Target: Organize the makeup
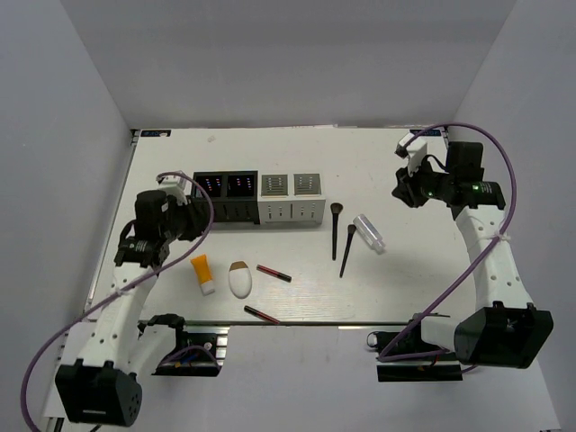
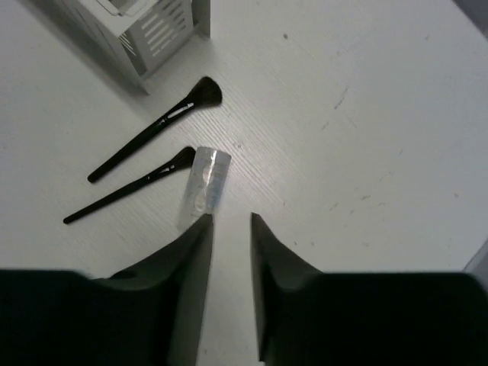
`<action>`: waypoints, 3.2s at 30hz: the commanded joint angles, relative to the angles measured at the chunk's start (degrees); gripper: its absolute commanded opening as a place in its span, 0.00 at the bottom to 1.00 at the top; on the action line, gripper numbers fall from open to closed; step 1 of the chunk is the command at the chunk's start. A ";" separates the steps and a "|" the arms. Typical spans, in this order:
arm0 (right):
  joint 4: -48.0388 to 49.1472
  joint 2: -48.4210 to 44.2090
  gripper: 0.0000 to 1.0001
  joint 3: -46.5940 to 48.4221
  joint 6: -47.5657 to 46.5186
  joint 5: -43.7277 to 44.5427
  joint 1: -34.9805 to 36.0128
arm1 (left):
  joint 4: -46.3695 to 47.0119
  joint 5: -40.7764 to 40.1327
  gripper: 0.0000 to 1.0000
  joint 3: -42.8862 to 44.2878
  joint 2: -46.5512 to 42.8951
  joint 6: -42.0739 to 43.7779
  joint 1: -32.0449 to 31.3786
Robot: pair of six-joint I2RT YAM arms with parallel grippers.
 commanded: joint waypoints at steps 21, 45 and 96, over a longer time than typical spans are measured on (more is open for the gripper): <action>16.99 11.30 0.43 -9.70 -6.29 -19.72 -0.21 | -10.51 -28.23 0.59 6.64 8.35 -7.01 3.76; 19.26 15.70 0.45 -9.61 -5.85 -19.11 -0.48 | -12.97 -34.29 0.51 11.73 22.16 -50.41 19.40; 20.50 16.92 0.44 -11.28 -5.41 -17.26 -2.15 | -5.76 -28.06 0.48 9.18 41.93 -59.66 29.52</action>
